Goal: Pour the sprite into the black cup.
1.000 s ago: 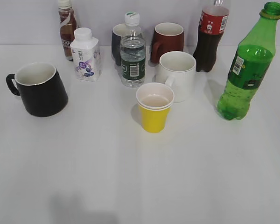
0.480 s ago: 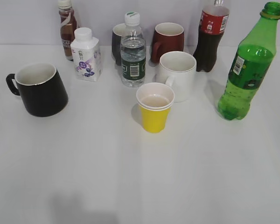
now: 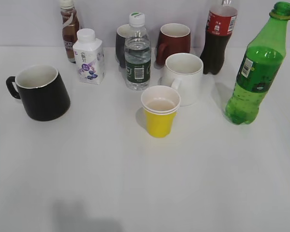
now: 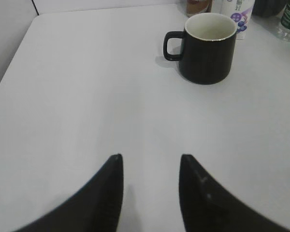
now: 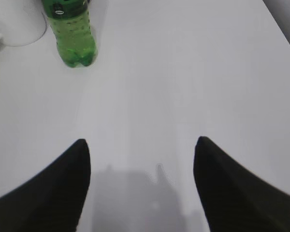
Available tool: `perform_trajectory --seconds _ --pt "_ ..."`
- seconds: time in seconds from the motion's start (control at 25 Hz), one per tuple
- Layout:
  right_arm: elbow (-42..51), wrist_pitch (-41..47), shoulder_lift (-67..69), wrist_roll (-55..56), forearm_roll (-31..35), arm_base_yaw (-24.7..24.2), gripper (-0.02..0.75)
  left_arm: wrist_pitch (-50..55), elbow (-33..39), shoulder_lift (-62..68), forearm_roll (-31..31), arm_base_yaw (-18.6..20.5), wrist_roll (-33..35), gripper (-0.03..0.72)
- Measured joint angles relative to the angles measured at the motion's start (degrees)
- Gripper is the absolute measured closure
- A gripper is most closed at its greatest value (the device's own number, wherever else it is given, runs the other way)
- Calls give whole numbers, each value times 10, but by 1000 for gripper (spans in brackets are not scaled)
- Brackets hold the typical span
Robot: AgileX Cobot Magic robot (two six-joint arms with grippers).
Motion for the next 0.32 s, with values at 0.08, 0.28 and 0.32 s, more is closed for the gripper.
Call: perform_trajectory --seconds 0.08,0.28,0.32 --pt "0 0 0 0 0 0 237 0 0 0 0 0 0 395" --pt "0 0 0 0 0 0 237 0 0 0 0 0 0 419" --pt "0 0 0 0 0 0 237 0 0 0 0 0 0 421"
